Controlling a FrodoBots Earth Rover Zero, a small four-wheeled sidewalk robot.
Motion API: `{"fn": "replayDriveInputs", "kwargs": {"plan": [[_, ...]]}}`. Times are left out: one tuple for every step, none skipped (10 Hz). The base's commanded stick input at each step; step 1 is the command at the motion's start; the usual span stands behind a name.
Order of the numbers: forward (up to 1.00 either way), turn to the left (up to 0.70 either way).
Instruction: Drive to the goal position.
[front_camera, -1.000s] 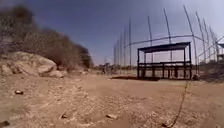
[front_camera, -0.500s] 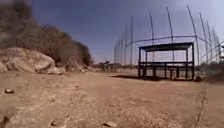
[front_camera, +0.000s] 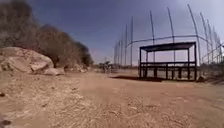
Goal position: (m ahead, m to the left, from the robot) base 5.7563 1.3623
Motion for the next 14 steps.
{"fn": "replayDriveInputs", "kwargs": {"plan": [[0.5, 0.0], [0.5, 0.0], [0.5, 0.0], [0.5, 0.0], [0.5, 0.0], [0.5, 0.0], [0.5, 0.0], [0.5, 0.0], [0.5, 0.0], [0.5, 0.0], [0.5, 0.0], [0.5, 0.0], [0.5, 0.0], [0.5, 0.0]]}}
